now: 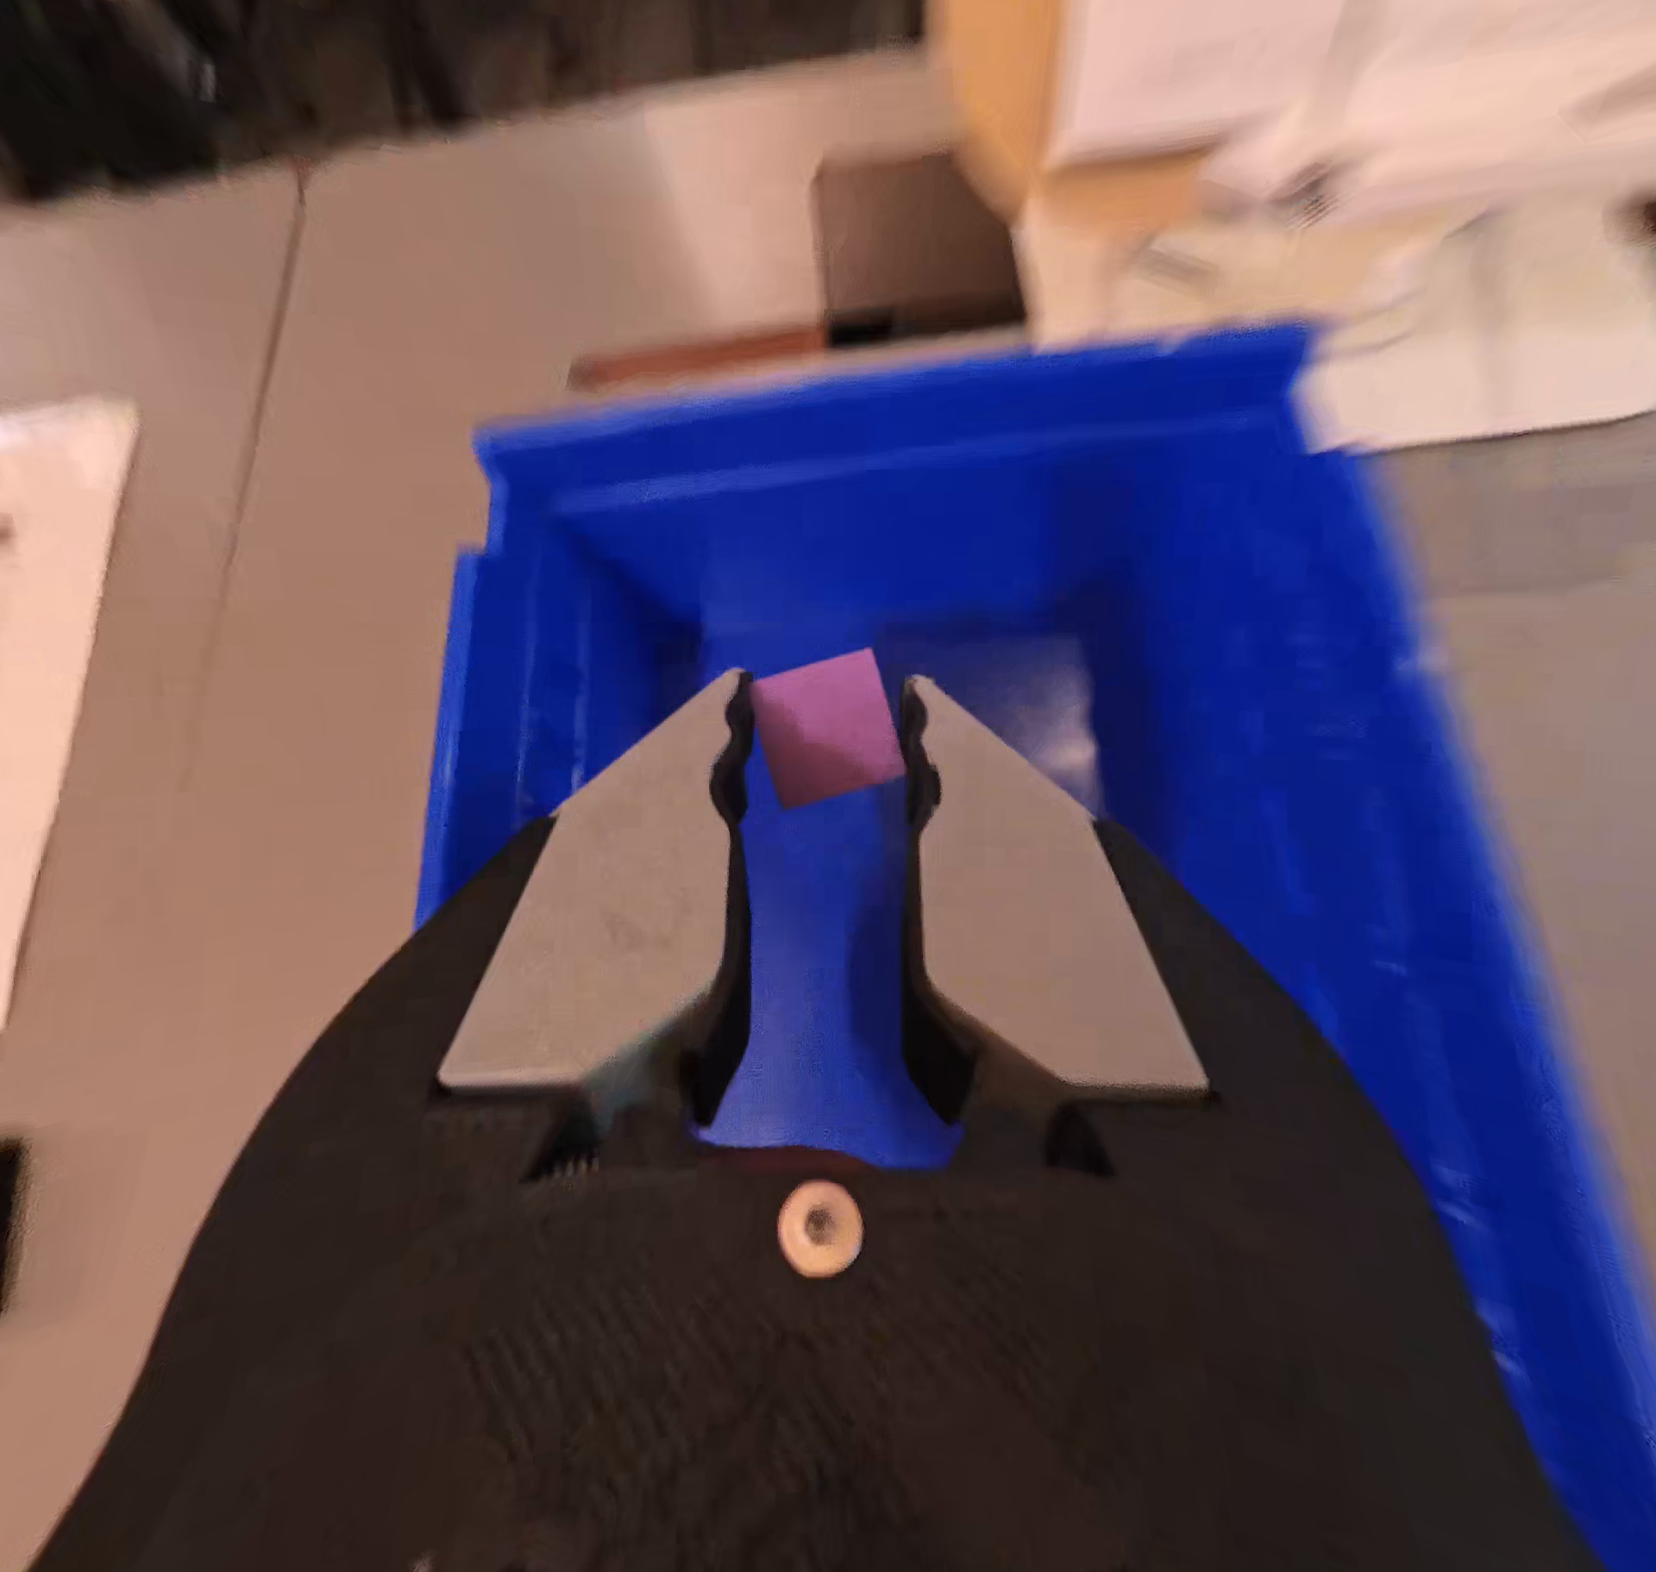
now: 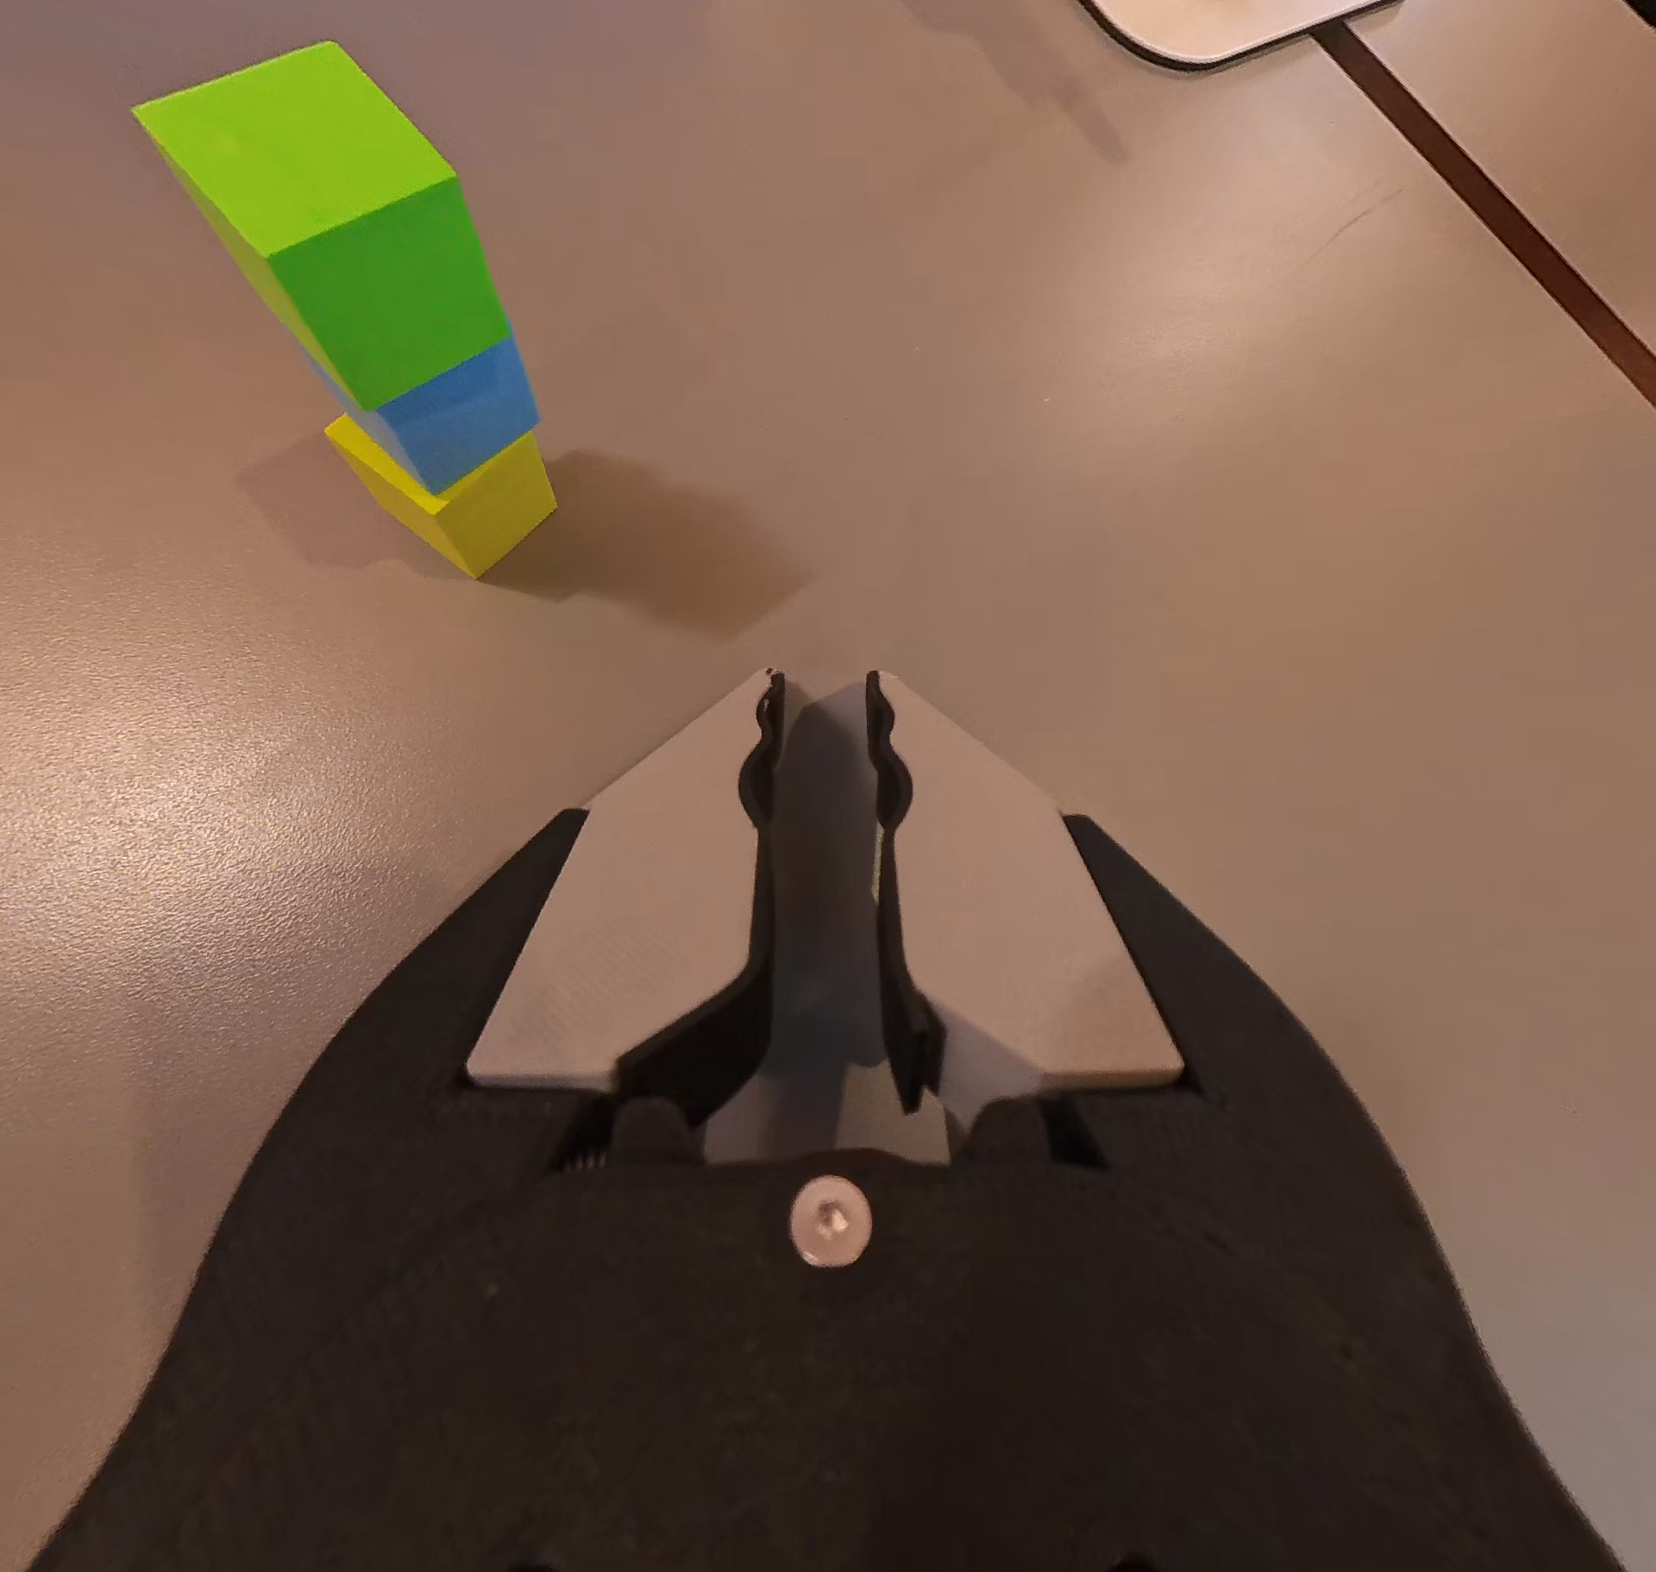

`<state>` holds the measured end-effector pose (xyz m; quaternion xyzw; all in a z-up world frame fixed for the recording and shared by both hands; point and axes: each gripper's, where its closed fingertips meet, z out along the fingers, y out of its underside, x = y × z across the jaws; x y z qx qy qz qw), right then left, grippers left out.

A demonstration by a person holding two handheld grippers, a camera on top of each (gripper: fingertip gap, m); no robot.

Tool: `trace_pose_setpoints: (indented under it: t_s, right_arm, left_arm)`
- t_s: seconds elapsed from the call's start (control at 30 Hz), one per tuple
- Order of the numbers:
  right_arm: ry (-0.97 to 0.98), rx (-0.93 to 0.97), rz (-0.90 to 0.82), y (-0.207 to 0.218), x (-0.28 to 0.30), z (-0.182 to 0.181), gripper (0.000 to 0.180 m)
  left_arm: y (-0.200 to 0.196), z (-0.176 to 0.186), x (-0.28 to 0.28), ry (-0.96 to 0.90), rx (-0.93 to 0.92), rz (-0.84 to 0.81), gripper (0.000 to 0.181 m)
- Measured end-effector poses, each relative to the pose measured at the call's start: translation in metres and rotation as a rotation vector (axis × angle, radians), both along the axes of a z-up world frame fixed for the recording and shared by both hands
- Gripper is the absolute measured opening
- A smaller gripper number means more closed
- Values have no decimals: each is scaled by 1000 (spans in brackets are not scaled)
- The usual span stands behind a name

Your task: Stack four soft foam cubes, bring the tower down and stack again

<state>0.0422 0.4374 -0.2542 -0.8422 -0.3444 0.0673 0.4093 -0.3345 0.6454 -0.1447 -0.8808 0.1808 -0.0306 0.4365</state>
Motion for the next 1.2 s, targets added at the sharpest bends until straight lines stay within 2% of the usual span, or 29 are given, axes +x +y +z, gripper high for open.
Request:
trace_pose_setpoints:
  t_s: [0.1,0.2,0.43,0.57,0.67,0.8,0.97,1.2]
  right_arm:
    - [-3,2,0,0,0,0,15]
    - [-3,3,-1,0,0,0,16]
    - [-3,3,-1,0,0,0,15]
    - [-1,1,1,0,0,0,15]
    - [-1,0,4,-1,-1,0,15]
    - [4,-4,3,-1,-1,0,15]
    - [5,-6,6,-1,-1,0,14]
    - [10,-10,6,-1,-1,0,14]
  left_arm:
    - [-31,64,52,-75,160,-214,31]
    - [-71,90,114,-99,206,-460,31]
    - [-173,96,245,-91,188,-986,31]
    - [-225,73,291,16,126,-1190,30]
    - [-246,48,310,115,74,-1278,31]
    - [-252,26,322,175,5,-1327,30]
    - [-249,10,318,205,-92,-1333,30]
    - [-232,-13,309,347,-179,-1303,30]
